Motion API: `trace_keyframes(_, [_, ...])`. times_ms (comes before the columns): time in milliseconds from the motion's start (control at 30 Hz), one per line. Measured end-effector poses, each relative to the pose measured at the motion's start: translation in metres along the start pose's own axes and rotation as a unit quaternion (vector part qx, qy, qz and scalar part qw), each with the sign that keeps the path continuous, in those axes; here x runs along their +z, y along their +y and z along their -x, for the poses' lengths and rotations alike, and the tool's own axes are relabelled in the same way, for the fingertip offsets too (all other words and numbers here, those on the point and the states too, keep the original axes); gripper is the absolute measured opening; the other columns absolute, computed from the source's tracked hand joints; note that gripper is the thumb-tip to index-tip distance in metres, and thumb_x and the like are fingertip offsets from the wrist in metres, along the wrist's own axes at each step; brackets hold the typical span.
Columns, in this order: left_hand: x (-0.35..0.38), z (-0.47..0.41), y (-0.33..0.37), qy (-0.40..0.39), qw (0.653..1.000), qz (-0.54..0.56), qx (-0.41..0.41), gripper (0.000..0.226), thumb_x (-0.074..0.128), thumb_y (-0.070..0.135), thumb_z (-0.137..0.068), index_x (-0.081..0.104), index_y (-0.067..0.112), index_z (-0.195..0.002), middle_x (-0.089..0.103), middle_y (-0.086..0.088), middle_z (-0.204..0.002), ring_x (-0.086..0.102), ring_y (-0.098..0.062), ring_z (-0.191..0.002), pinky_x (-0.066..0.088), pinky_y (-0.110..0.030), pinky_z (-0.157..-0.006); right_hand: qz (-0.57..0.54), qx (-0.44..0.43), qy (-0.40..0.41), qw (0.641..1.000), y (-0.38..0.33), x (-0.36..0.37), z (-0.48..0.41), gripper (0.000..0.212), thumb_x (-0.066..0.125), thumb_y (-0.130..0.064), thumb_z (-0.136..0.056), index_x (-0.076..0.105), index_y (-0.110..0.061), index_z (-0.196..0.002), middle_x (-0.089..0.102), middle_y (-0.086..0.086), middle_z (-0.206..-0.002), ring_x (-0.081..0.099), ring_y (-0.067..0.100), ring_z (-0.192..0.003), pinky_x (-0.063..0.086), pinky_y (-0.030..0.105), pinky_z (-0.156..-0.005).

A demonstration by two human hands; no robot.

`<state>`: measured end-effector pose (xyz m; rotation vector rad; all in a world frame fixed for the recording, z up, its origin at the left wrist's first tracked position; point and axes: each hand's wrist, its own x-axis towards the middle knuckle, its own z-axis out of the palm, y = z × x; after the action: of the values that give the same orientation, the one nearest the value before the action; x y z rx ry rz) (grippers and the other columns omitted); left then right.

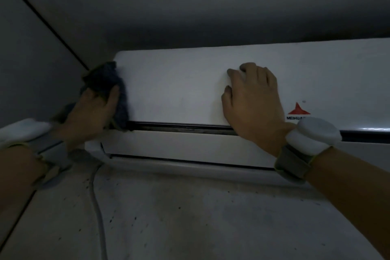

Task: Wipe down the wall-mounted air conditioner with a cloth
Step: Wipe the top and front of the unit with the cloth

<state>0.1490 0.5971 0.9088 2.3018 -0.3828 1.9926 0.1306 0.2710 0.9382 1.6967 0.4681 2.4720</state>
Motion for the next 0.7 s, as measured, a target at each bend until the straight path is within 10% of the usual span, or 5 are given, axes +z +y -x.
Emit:
trace_keyframes(200, [0.016, -0.014, 0.031, 0.045, 0.997, -0.053, 0.013, 0.066, 0.066, 0.003, -0.083, 0.032, -0.008, -0.138, 0.062, -0.041, -0.09, 0.06, -0.06, -0.08, 0.045, -0.076, -0.073, -0.022, -0.02, -0.026, 0.999, 0.009, -0.008, 0.001, 0.046, 0.035, -0.029, -0.093, 0.06, -0.004, -0.122, 0.058, 0.021, -0.12, 0.054, 0.038, -0.11, 0.037, 0.049, -0.104])
trace_keyframes(333, [0.015, -0.022, 0.131, 0.075, 0.997, 0.035, -0.002, 0.079, 0.009, 0.061, -0.096, 0.039, 0.009, -0.147, 0.038, -0.019, -0.153, 0.028, -0.035, -0.143, 0.013, -0.05, -0.123, -0.067, -0.048, -0.015, 0.997, 0.029, -0.016, 0.008, 0.043, 0.039, -0.02, -0.09, 0.059, 0.0, -0.123, 0.06, 0.022, -0.119, 0.059, 0.037, -0.102, 0.044, 0.044, -0.093])
trace_keyframes(467, [0.021, -0.039, 0.223, 0.056, 0.992, 0.038, 0.106, 0.071, 0.003, 0.057, -0.095, 0.006, 0.024, -0.158, -0.005, -0.004, -0.167, -0.008, -0.02, -0.153, -0.013, -0.033, -0.121, -0.061, -0.03, -0.008, 0.998, 0.048, -0.03, 0.017, 0.027, 0.042, -0.018, -0.089, 0.06, -0.006, -0.106, 0.058, 0.015, -0.106, 0.055, 0.032, -0.092, 0.037, 0.034, -0.08])
trace_keyframes(700, [0.02, -0.111, 0.264, 0.076, 0.991, 0.049, 0.098, 0.06, 0.014, 0.053, -0.104, 0.006, 0.029, -0.158, -0.002, -0.001, -0.167, -0.003, -0.019, -0.154, -0.006, -0.035, -0.124, 0.017, 0.016, -0.002, 1.0, 0.089, -0.035, 0.007, 0.037, 0.035, -0.026, -0.09, 0.058, -0.005, -0.11, 0.058, 0.019, -0.107, 0.053, 0.036, -0.093, 0.039, 0.041, -0.081])
